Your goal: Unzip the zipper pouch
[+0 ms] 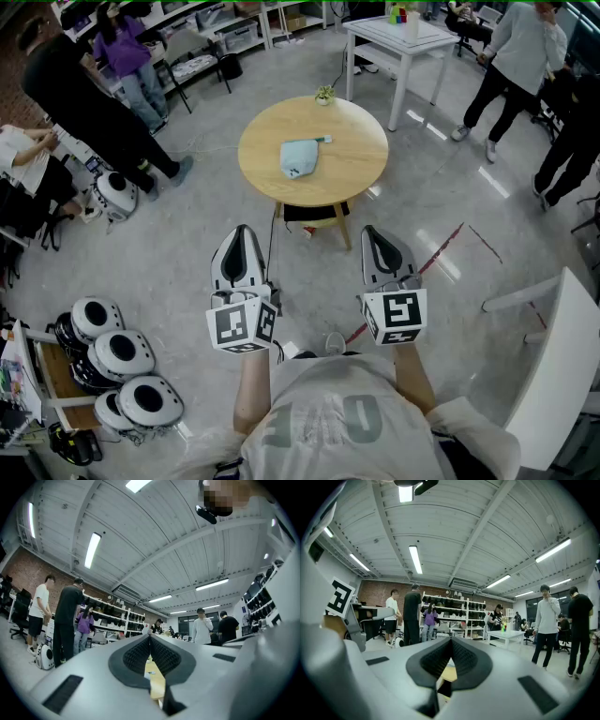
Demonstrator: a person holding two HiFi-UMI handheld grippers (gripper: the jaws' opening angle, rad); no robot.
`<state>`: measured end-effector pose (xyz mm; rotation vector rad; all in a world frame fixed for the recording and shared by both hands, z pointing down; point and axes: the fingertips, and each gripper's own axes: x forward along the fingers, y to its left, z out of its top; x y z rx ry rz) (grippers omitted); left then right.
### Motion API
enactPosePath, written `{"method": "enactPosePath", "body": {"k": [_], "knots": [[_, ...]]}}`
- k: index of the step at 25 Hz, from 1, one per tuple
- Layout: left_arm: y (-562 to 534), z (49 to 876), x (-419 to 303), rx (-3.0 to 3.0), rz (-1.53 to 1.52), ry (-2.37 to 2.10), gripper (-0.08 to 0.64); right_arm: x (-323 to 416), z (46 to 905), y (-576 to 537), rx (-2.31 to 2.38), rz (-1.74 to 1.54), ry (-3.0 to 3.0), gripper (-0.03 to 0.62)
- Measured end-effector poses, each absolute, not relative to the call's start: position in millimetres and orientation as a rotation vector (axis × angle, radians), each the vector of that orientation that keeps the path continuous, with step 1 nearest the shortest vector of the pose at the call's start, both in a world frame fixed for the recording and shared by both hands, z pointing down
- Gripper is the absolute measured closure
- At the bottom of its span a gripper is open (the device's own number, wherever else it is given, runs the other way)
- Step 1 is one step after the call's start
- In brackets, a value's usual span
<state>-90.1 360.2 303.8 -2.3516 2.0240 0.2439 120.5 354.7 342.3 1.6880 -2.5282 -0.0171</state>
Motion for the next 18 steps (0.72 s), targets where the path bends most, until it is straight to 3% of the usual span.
{"method": "enactPosePath", "body": {"k": [18], "knots": [[342, 308, -83, -2.329, 0.327, 2.061, 0.531, 128, 349, 334, 1.640, 0.021, -2.635, 0.563]]}}
